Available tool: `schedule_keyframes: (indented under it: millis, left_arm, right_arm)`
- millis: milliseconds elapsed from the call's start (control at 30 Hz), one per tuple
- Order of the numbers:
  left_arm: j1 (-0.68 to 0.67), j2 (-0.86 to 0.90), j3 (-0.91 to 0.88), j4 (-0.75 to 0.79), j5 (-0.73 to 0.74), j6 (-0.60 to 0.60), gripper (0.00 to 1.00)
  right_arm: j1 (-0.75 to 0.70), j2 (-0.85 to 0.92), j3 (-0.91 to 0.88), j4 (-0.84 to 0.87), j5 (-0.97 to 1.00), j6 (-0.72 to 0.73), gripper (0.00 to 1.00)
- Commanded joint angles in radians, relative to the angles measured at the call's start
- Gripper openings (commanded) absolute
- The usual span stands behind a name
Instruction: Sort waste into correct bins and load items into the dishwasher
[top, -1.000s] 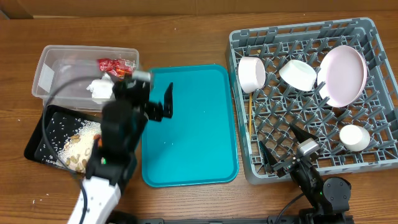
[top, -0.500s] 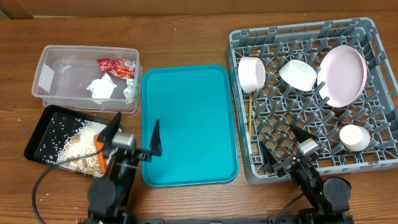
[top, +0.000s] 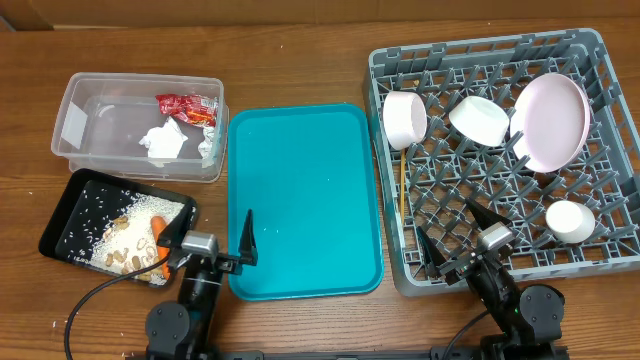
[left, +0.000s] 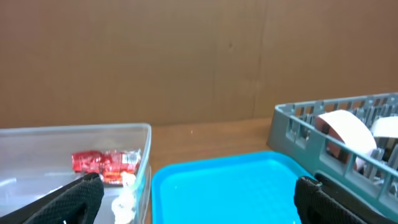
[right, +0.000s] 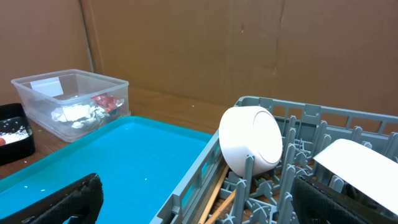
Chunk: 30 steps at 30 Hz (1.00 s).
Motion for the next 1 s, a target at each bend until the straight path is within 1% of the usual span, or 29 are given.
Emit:
schedule_keyframes:
  millis: [0, 100, 200, 967]
  left_arm:
    - [0.006, -0.013, -0.005, -0.015, 0.020, -0.007, 1.00]
    - [0.006, -0.013, -0.005, -0.064, 0.019, -0.007, 1.00]
    - [0.006, -0.012, -0.005, -0.165, 0.018, -0.007, 1.00]
    - [0.005, -0.005, -0.004, -0.156, 0.014, -0.007, 1.00]
  right_arm:
    - [-0.001, -0.010, -0.010, 0.002, -0.001, 0.005, 1.00]
    - [-0.001, -0.010, -0.010, 0.002, -0.001, 0.005, 1.00]
    - [-0.001, -0.010, -0.010, 0.002, -0.001, 0.005, 1.00]
    - [-0.001, -0.010, -0.010, 0.002, -0.001, 0.005, 1.00]
